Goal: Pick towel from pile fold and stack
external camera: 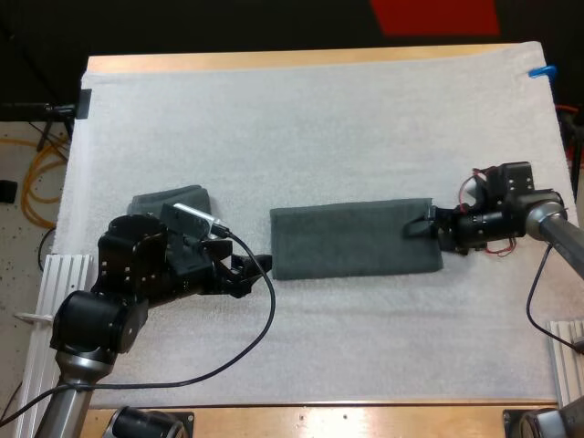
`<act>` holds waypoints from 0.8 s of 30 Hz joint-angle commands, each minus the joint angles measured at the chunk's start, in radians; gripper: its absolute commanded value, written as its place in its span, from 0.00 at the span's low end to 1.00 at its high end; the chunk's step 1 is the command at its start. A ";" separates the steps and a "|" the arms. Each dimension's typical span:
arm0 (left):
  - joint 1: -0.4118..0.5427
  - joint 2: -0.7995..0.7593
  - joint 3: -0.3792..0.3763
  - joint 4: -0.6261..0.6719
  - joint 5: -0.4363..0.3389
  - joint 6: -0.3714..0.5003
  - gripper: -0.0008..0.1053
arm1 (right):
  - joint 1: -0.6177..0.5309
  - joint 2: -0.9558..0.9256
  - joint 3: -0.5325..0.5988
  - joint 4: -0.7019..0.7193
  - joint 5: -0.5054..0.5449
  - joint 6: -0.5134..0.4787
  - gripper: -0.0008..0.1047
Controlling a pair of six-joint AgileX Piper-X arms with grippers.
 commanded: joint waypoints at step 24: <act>0.000 -0.003 -0.008 0.002 -0.005 -0.006 0.70 | 0.072 -0.323 0.012 0.202 1.081 -0.277 0.02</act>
